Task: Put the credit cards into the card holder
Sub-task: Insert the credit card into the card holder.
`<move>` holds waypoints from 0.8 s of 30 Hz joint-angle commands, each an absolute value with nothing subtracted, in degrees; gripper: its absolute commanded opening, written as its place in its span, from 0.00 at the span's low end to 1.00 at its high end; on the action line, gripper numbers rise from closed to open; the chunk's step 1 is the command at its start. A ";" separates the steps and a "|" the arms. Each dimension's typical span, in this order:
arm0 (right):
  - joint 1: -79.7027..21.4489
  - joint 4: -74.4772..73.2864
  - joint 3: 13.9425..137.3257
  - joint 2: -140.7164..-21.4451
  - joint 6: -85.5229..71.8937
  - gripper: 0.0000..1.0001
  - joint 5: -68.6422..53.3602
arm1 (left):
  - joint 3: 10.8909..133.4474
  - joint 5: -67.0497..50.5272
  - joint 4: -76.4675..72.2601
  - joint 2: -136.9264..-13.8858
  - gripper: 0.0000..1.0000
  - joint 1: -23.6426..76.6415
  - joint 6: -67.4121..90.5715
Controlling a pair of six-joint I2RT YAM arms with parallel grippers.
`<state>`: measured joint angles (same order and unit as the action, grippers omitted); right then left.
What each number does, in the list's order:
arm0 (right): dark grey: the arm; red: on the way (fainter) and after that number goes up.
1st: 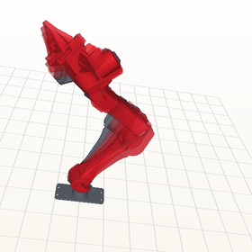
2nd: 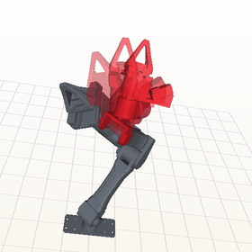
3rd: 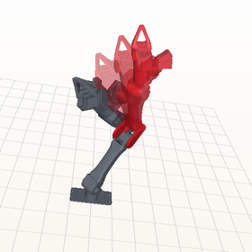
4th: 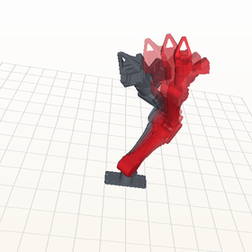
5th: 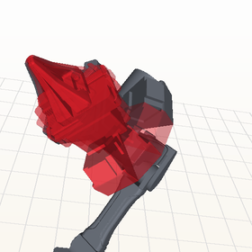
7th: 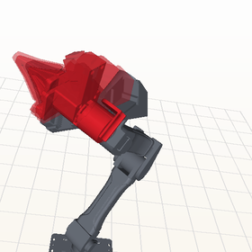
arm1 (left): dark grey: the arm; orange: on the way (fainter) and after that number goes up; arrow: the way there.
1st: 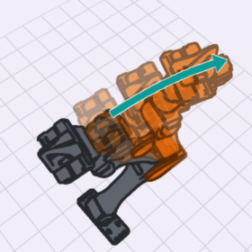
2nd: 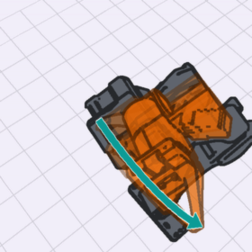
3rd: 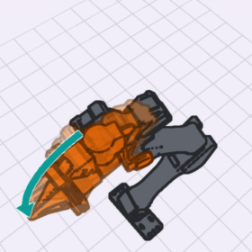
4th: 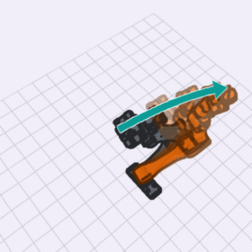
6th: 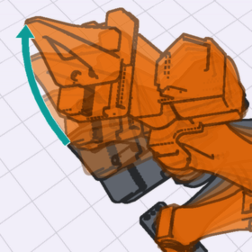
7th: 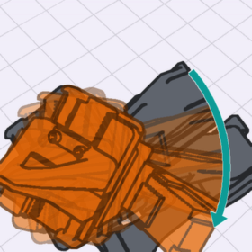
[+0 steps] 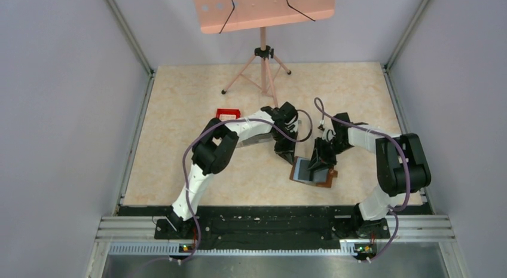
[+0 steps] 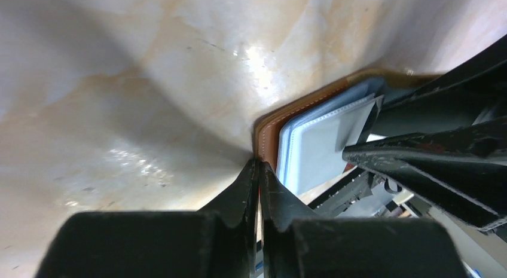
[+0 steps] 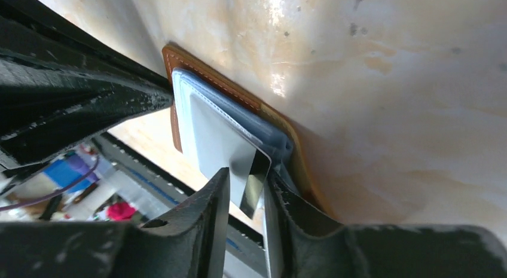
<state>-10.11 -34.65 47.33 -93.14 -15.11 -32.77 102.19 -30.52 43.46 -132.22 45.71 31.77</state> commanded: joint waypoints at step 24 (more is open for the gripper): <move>-16.06 -38.47 58.59 -95.00 -11.88 0.62 -31.30 | 90.04 -25.97 36.03 -116.09 0.42 41.90 33.81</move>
